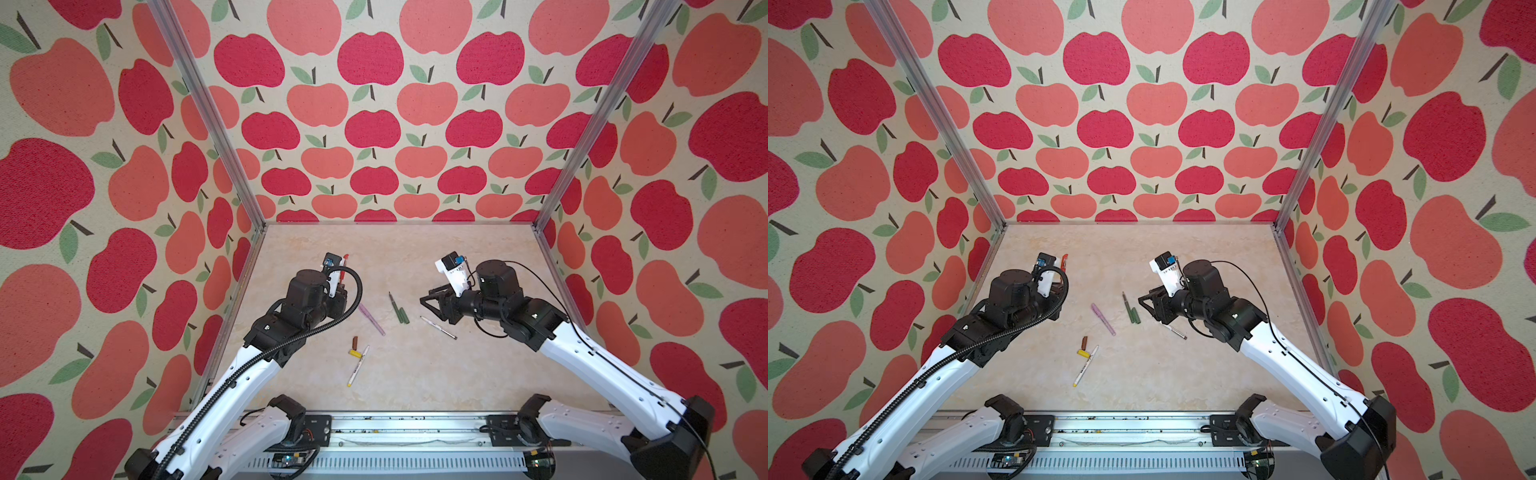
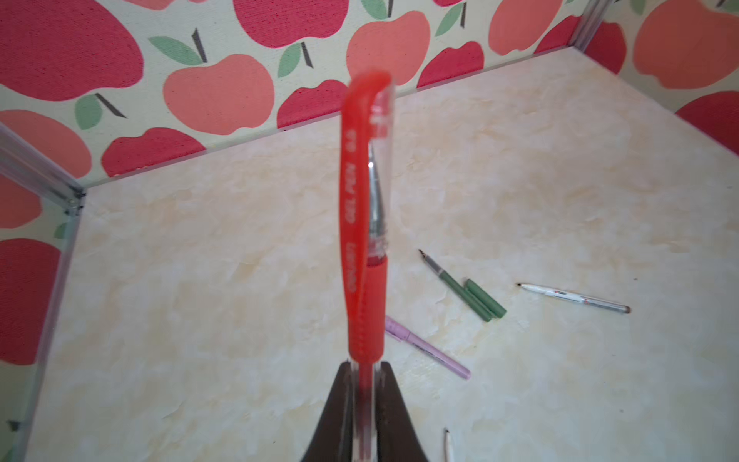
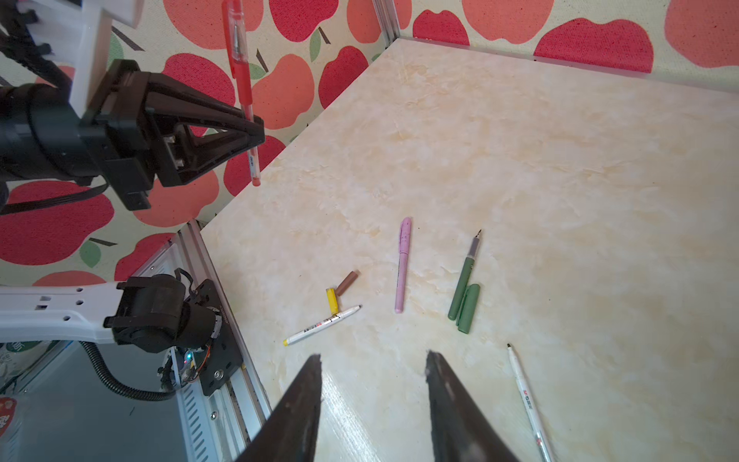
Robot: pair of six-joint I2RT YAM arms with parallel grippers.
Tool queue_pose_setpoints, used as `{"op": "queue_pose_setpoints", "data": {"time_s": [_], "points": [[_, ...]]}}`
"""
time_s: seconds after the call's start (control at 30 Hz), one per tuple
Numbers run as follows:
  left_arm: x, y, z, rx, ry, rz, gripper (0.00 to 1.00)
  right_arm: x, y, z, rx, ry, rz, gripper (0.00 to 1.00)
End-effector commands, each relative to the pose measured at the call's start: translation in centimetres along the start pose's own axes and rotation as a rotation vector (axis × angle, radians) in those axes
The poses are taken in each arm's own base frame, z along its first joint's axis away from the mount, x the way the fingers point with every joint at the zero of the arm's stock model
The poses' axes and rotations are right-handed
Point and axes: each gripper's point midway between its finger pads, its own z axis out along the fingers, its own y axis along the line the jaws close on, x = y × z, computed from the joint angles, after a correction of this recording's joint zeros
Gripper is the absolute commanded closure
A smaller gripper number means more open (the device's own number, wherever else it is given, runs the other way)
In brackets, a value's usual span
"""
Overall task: Insert the pens into the pen caps
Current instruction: 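Lower the capped red pen to the table with the left gripper and release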
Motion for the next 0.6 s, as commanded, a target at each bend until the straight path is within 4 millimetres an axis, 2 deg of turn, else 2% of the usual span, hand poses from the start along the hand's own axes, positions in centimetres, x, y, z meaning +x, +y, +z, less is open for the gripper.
{"op": "queue_pose_setpoints", "data": {"time_s": [0.0,0.1,0.27,0.47,0.57], "points": [[1.7,4.4,0.2,-0.246,0.097,0.184,1.0,0.5,-0.4,-0.2,0.02,0.013,-0.042,0.55],[3.2,5.3,1.3,-0.293,0.184,0.253,1.0,0.5,-0.4,-0.4,0.02,0.002,-0.054,0.54],[7.3,6.3,3.6,-0.325,0.376,0.363,1.0,0.3,-0.4,-0.8,0.026,-0.018,-0.069,0.54],[10.1,6.0,5.7,-0.259,0.506,0.368,1.0,0.1,-0.3,-1.2,0.027,-0.053,-0.081,0.53],[11.5,4.5,6.8,-0.155,0.561,0.347,1.0,0.0,-0.3,-1.3,0.026,-0.061,-0.085,0.53]]}}
